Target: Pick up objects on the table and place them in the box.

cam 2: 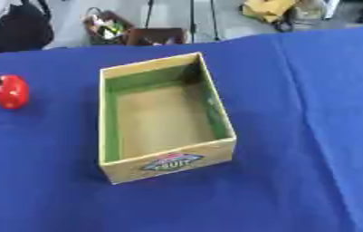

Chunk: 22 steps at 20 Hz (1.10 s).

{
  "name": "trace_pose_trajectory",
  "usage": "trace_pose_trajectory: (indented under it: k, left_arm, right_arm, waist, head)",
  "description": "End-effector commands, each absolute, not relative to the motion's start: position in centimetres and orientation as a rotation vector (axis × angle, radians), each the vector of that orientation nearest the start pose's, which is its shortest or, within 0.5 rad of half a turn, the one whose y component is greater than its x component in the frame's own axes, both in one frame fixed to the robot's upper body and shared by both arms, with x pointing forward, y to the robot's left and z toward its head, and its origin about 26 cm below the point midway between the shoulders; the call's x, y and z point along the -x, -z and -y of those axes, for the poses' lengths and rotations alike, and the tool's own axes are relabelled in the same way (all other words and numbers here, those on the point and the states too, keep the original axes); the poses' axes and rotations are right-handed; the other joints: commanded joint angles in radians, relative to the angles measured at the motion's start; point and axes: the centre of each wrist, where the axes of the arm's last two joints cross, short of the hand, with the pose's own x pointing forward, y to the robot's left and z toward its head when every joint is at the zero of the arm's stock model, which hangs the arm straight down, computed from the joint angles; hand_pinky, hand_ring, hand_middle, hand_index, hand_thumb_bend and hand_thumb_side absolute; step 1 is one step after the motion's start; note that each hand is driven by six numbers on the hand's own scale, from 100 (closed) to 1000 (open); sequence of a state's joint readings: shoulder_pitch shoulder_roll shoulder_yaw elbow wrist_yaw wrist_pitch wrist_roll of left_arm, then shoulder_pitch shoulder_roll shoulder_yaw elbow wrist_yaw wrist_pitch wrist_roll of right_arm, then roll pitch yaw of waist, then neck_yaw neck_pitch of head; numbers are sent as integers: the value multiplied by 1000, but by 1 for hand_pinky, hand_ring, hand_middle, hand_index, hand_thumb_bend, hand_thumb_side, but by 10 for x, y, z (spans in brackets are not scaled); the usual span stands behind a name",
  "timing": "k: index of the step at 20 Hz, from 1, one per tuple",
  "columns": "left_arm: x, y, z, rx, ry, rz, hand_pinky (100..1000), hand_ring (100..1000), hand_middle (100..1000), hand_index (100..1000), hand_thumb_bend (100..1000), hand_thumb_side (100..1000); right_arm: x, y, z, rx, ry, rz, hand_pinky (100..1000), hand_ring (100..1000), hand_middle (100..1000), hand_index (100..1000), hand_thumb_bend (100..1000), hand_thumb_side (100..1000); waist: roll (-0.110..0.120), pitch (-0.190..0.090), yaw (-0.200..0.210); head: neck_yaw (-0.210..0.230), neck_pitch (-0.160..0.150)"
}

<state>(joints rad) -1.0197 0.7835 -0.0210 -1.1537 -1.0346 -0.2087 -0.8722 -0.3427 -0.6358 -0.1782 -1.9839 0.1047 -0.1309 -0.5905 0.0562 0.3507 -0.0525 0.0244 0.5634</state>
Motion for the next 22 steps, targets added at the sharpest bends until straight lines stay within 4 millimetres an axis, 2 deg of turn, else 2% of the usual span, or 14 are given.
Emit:
trace_pose_trajectory:
  k: [1, 7, 16, 20, 22]
  left_arm:
    - [-412, -377, -386, -1235, 1558, 938, 662, 846, 893, 1000, 499, 698]
    - [-413, -375, -389, -1225, 1545, 946, 659, 843, 893, 1000, 491, 707]
    - [-416, -371, -394, -1200, 1521, 949, 657, 842, 895, 1000, 516, 720]
    - [-420, -368, -396, -1184, 1515, 937, 654, 846, 905, 1000, 566, 727]
    - [-423, -366, -397, -1168, 1514, 928, 656, 859, 921, 1000, 641, 738]
  right_arm:
    - [-287, -277, 339, -1171, -105, -3282, 664, 698, 655, 695, 100, 900]
    - [-287, -277, 339, -1168, -111, -3284, 664, 698, 655, 695, 100, 900]
    - [-287, -276, 339, -1170, -118, -3286, 664, 698, 655, 695, 100, 899]
    - [-287, -276, 339, -1169, -115, -3286, 664, 698, 655, 695, 100, 900]
    - [-287, -276, 339, -1169, -115, -3286, 664, 698, 655, 695, 100, 901]
  waist:
    - [-5, -29, 2]
    - [-7, -31, 3]
    - [-7, -28, 3]
    - [-7, -25, 2]
    - [-8, -24, 0]
  head:
    - [-5, 12]
    - [13, 19]
    - [138, 22]
    - [167, 18]
    - [170, 14]
